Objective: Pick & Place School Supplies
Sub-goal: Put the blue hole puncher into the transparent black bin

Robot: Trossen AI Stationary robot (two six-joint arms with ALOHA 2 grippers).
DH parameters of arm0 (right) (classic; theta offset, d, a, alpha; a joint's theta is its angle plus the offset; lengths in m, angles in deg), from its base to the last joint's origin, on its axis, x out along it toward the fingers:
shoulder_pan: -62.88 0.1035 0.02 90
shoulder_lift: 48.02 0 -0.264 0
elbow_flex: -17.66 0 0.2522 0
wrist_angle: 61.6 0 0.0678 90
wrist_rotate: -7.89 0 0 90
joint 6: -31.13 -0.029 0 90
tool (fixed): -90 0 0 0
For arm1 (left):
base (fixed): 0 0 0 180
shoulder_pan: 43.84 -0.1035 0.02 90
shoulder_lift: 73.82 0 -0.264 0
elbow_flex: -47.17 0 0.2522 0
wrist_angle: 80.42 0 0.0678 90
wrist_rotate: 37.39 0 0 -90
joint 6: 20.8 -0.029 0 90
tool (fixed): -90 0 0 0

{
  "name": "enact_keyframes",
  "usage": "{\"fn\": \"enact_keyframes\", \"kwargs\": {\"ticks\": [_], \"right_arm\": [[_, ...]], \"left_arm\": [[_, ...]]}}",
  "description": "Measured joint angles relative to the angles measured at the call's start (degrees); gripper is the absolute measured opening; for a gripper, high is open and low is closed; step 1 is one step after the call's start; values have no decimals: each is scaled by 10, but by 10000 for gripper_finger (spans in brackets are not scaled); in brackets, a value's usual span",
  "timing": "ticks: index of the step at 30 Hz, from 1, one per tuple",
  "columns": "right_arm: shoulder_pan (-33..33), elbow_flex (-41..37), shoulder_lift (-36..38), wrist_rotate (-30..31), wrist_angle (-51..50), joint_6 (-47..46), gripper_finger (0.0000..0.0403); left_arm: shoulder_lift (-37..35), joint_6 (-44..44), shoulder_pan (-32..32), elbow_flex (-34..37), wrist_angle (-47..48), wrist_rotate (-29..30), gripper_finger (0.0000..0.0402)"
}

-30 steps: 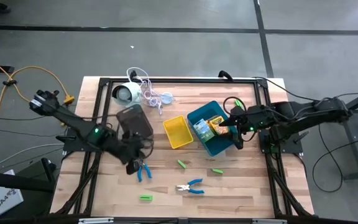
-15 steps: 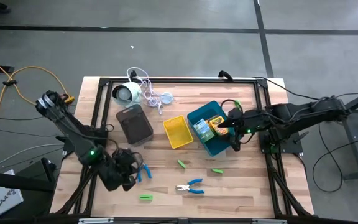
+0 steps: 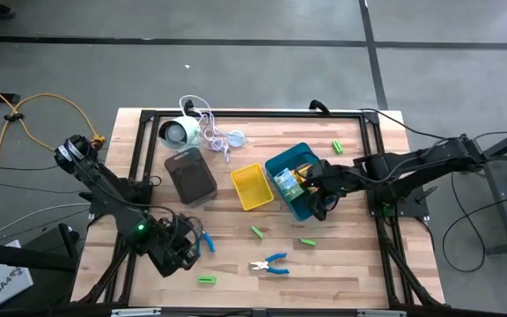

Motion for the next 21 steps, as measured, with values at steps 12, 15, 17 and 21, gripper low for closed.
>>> {"fn": "enact_keyframes", "kwargs": {"ticks": [12, 15, 17, 21], "right_arm": [[0, 0, -11, -11, 3, 52, 275], [0, 0, -11, -11, 7, 73, 275], [0, 0, -11, -11, 6, 81, 275], [0, 0, -11, -15, 7, 103, 275]], "left_arm": [[34, 84, -70, -1, -4, -34, 1], [58, 78, -69, -1, -6, -61, 1], [75, 88, -69, -1, -6, -87, 4], [97, 115, -69, -1, -6, -126, 19]]}}
